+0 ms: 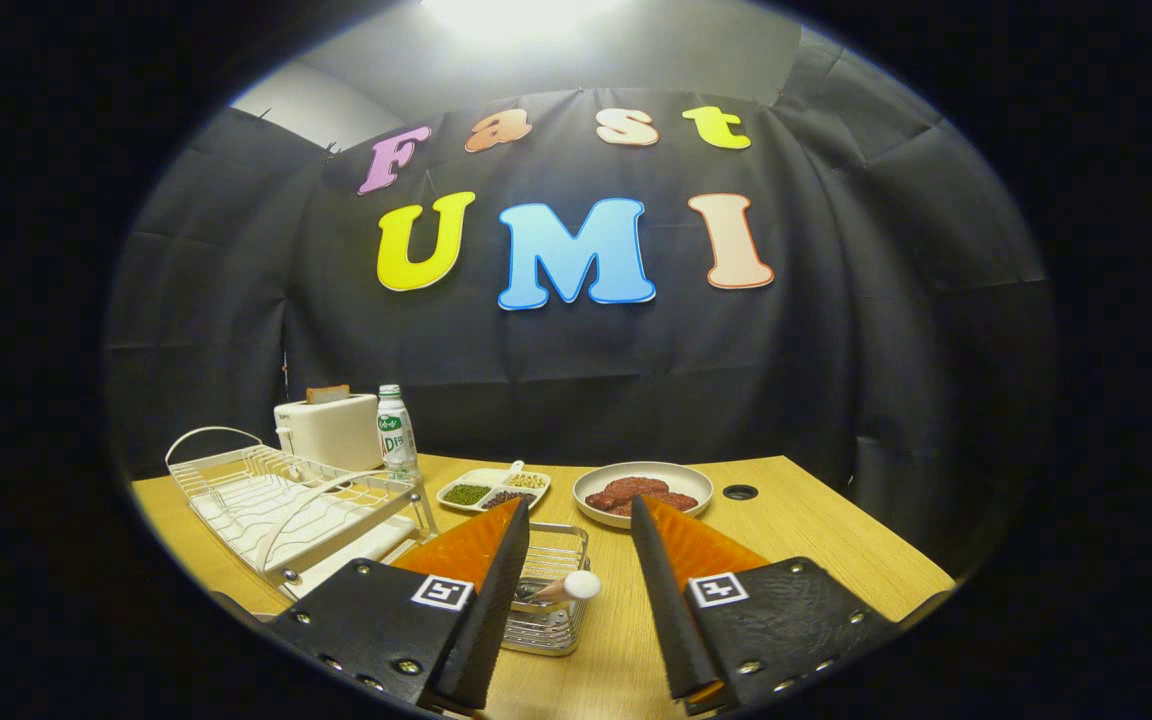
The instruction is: Take the plate from the dish rack, then take the spoon from the basket and place it into the plate.
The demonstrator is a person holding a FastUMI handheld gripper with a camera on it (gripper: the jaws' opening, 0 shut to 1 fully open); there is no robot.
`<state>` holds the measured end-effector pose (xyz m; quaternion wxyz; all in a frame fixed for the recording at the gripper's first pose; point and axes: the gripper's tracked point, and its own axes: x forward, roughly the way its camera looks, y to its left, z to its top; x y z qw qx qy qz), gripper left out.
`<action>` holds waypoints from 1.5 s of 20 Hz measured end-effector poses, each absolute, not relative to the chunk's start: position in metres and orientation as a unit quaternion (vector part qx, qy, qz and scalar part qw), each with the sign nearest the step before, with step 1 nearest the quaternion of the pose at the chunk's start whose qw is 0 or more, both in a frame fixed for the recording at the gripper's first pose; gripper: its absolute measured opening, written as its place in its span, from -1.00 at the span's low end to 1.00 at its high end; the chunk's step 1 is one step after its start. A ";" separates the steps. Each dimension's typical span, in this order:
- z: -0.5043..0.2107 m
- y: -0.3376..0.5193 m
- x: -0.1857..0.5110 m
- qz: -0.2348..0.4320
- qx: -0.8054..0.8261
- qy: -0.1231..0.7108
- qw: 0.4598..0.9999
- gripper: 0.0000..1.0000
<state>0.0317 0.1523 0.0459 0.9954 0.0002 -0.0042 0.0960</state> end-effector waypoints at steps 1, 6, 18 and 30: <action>0.043 0.156 0.035 0.100 0.001 -0.001 0.995 0.24; 0.041 0.161 0.037 0.105 0.016 0.014 0.994 -0.52; 0.077 0.165 0.018 0.102 -0.015 0.036 0.994 -0.84; 0.166 0.169 -0.028 0.104 -0.030 0.044 0.993 -0.84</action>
